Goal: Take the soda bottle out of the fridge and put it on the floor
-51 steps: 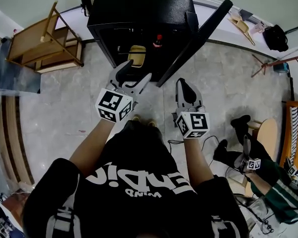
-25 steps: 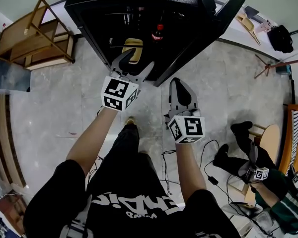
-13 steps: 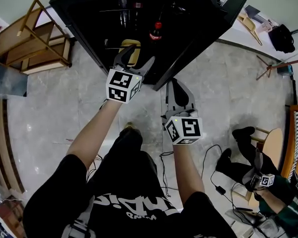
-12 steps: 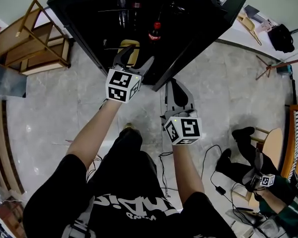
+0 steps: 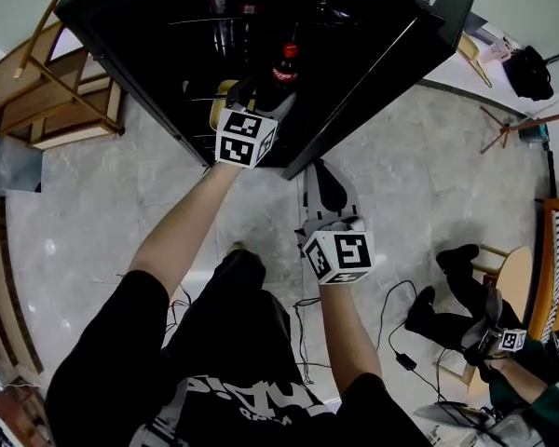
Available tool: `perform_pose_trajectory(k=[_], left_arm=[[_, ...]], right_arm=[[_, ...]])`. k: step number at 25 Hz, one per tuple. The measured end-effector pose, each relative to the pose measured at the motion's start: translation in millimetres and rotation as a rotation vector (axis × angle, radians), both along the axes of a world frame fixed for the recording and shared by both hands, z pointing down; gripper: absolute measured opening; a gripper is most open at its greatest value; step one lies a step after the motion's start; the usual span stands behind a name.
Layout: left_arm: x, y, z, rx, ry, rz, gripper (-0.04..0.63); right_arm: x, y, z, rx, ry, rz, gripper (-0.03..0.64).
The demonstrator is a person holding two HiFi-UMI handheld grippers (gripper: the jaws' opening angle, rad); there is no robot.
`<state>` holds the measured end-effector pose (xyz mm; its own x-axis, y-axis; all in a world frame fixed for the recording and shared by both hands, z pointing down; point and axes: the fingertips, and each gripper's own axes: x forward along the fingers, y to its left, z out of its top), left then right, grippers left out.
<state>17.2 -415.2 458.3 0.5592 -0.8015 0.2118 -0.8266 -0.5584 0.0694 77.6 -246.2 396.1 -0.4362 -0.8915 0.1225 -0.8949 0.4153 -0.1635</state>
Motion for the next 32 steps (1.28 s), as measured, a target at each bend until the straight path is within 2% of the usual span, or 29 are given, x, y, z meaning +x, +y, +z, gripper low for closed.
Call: perform_pose_trajectory(k=[6,11,16,26,32], left_arm=[[9.1,-36.6,22.2,-0.014,-0.016,-0.007,0.318],[11.2,-55.3,30.8,-0.013,0.000,-0.006,0.318],[22.0,-68.7,35.9,-0.007,-0.025,0.017,0.318],[25.2,-80.8,38.1,0.004,-0.038,0.006,0.307],[20.8,-58.4,29.5,0.001,-0.056,0.019,0.302]], right_arm=[[2.8,0.3,16.9,-0.019,-0.004,0.003,0.023],[9.3,3.0,31.2,-0.040,0.001,0.014,0.023],[13.9,7.8,39.8,-0.055,0.001,0.022,0.023],[23.9,11.6,52.9,-0.072,0.005,0.035,0.023],[28.5,20.3,48.7,-0.074,-0.001,0.038,0.023]])
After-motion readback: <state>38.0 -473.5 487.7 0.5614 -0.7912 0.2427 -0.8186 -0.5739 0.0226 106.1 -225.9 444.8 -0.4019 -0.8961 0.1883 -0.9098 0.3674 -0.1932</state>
